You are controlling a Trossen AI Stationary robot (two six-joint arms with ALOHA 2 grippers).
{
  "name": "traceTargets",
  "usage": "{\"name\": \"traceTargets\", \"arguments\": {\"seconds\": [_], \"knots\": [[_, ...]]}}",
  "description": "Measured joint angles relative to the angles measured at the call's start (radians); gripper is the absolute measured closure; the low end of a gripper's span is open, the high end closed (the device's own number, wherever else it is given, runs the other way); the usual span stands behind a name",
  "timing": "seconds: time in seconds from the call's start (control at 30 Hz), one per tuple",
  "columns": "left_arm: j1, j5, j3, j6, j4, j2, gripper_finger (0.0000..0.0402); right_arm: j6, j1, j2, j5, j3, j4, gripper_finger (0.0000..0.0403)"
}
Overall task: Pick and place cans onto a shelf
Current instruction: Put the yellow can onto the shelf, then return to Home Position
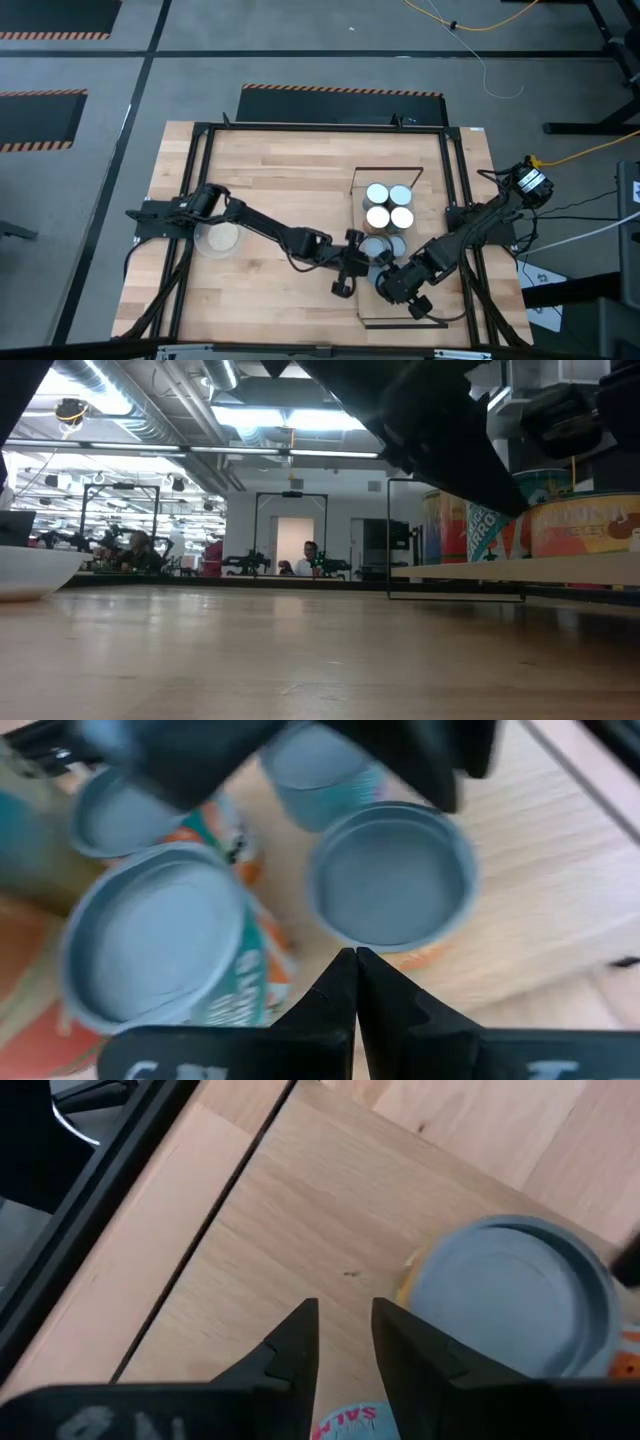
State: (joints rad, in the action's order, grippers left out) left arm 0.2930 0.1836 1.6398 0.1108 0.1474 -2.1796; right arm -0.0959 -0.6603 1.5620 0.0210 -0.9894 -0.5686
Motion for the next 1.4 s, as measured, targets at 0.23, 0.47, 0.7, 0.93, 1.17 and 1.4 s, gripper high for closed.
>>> {"name": "traceTargets", "arguments": {"seconds": [0.23,0.47,0.7,0.93,1.17,1.4], "knots": [[0.004,-0.121,0.0,0.003,-0.003,0.0,0.0401,-0.012,0.016,0.0,0.003,-0.001,-0.047,0.0302],[0.012,-0.181,0.0,0.005,-0.014,0.0,0.0401,-0.031,0.03,0.0,-0.003,0.0,-0.084,0.0302],[0.018,-0.212,0.0,0.004,-0.026,0.0,0.04,-0.026,0.035,0.0,-0.003,0.0,-0.09,0.0302],[0.018,-0.21,0.0,0.004,-0.028,0.001,0.0401,-0.008,0.035,-0.002,0.008,-0.041,-0.095,0.0302],[0.018,-0.16,0.0,0.006,-0.013,0.057,0.0401,0.051,0.035,-0.004,0.007,-0.155,-0.195,0.0302],[0.017,-0.122,-0.001,0.023,0.072,0.203,0.0401,0.077,0.036,-0.008,-0.001,-0.313,-0.307,0.0302]]}}
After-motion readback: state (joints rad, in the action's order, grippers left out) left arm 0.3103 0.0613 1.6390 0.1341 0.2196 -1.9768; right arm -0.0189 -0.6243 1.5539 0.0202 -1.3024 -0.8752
